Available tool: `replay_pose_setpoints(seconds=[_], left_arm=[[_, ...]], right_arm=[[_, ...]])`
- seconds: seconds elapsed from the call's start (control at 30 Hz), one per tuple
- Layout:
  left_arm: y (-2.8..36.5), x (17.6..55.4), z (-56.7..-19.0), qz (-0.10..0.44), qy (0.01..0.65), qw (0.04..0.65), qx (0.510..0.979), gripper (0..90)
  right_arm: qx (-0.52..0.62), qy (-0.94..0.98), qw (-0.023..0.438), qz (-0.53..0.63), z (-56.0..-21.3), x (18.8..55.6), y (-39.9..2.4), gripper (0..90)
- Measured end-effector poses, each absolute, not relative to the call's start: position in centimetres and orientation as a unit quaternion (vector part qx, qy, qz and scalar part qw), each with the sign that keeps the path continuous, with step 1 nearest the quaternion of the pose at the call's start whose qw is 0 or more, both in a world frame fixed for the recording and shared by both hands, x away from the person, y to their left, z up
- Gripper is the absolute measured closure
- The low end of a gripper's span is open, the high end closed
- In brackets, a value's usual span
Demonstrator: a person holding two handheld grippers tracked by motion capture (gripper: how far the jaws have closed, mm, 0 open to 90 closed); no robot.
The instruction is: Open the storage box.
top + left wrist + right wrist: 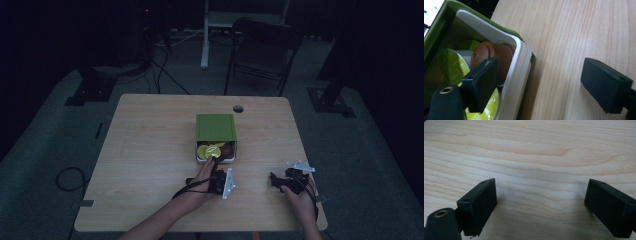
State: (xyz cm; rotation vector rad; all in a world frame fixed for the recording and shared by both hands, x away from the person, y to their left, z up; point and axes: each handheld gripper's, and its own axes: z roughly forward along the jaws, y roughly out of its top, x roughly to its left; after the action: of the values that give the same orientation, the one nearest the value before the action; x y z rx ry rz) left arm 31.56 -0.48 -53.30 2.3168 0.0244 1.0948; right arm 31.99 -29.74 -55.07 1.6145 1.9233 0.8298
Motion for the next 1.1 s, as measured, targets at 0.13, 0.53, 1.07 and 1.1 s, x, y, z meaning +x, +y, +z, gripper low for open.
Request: replay_pose_setpoints(seconds=[0.13,0.53,1.07,1.1], left_arm=[[-0.7,31.8,-53.6,0.423,-0.01,0.261,0.868,20.3],[-1.3,32.7,-53.9,0.436,-0.025,0.235,0.868,33.7],[-2.0,33.2,-54.6,0.511,-0.065,0.207,0.832,66.0],[-2.1,33.1,-54.5,0.52,-0.069,0.199,0.828,67.9]], right_arm=[[0.592,0.705,0.246,0.304,-55.1,32.0,-29.7,10.3],[0.592,0.705,0.246,0.304,-55.1,32.0,-29.7,10.3],[0.592,0.705,0.246,0.304,-55.1,32.0,-29.7,10.3],[0.592,0.705,0.246,0.304,-55.1,32.0,-29.7,10.3]])
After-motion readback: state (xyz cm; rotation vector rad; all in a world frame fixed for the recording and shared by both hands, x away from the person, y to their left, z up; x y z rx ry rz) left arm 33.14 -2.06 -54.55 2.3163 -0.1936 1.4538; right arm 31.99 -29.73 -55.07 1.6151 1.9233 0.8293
